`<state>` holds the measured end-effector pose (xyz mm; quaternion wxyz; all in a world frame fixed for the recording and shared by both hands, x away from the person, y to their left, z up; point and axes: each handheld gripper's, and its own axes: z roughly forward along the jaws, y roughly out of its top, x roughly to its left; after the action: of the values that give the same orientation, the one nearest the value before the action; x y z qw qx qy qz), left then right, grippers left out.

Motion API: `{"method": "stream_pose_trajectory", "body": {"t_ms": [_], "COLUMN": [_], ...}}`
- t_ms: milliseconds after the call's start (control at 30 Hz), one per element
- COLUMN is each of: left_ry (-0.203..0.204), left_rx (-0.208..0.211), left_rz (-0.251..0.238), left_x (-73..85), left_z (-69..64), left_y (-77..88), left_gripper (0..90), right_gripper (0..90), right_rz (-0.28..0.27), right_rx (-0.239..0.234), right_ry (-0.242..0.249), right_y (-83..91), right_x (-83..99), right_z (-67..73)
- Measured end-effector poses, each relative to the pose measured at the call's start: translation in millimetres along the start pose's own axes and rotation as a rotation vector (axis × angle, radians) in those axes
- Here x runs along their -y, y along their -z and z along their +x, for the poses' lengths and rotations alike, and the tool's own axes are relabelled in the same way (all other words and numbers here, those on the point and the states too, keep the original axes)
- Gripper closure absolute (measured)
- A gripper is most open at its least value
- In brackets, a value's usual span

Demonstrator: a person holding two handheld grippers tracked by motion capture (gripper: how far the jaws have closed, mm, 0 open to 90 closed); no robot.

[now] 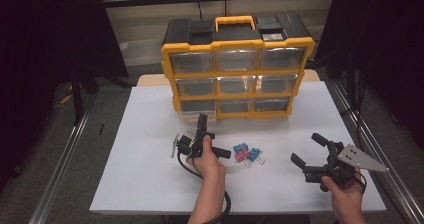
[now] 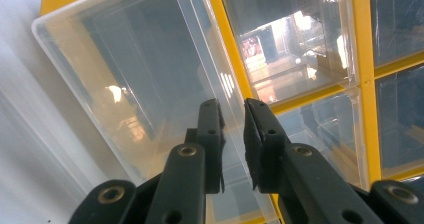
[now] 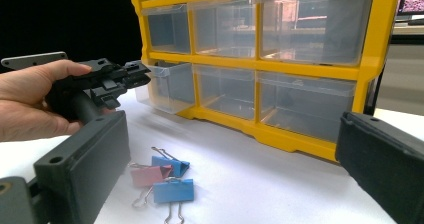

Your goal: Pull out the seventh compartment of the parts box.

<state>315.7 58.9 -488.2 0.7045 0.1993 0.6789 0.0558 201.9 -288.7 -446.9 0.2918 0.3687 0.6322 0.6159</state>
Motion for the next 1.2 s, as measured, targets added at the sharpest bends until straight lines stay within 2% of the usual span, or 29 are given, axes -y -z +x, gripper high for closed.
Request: {"method": "stream_pose_trajectory", "body": {"t_ms": [100,133,167,200,233,267,333,367,467,533,600,667,833,1200], "left_ry": [0.016,-0.007,-0.007,-0.003,0.014,-0.009,-0.012,0.014,0.0,0.004,0.02,-0.009,-0.031,-0.04], "left_rx": [0.004,0.004,0.005,-0.018,-0.002,-0.003,-0.004,-0.004,-0.006,0.002,-0.01,0.0,-0.002,0.001], "left_rz": [-0.015,0.002,0.004,0.01,-0.006,0.01,0.005,-0.01,-0.007,-0.011,-0.009,-0.006,0.014,0.008], "left_x": [-0.3,-0.8,-1.0,-0.9,-0.4,-0.7,-0.6,-0.2,-0.2,-0.1,0.1,-0.2,-0.4,-0.4], "left_z": [-1.6,0.2,-0.2,-1.5,-2.5,-0.7,-0.8,-3.2,-2.6,-2.9,-4.4,-2.6,-1.3,-1.4], "left_y": [-0.3,1.2,1.6,2.5,2.2,3.5,3.5,3.0,4.6,5.4,6.2,7.3,10.0,10.3], "left_gripper": [78.3,78.3,78.3,78.2,78.2,78.2,78.1,78.1,78.0,78.0,77.9,77.9,77.8,77.8], "right_gripper": [1.0,1.0,1.0,1.0,1.0,1.0,1.0,1.0,1.0,1.0,1.0,1.0,1.0,1.0], "right_rz": [0.0,-0.001,-0.001,0.0,-0.001,-0.001,0.0,0.0,0.0,0.0,-0.001,-0.001,-0.002,-0.002], "right_rx": [-0.001,-0.001,-0.001,0.0,0.0,0.0,0.001,0.001,-0.001,0.0,-0.001,0.001,0.001,0.003], "right_ry": [0.0,0.001,0.001,-0.001,0.0,0.0,0.001,0.0,0.0,-0.001,0.003,0.0,0.001,0.003], "right_y": [0.1,0.1,0.1,0.1,0.1,0.2,0.1,0.1,0.2,0.1,0.1,0.0,0.0,0.4], "right_x": [-0.1,-0.1,-0.1,-0.1,-0.1,-0.2,-0.1,-0.1,-0.1,-0.1,-0.2,-0.3,-0.3,-0.4], "right_z": [0.0,0.0,0.0,0.0,-0.1,-0.2,-0.4,-0.4,-0.1,-0.1,-0.2,-0.1,-0.2,-0.5]}}
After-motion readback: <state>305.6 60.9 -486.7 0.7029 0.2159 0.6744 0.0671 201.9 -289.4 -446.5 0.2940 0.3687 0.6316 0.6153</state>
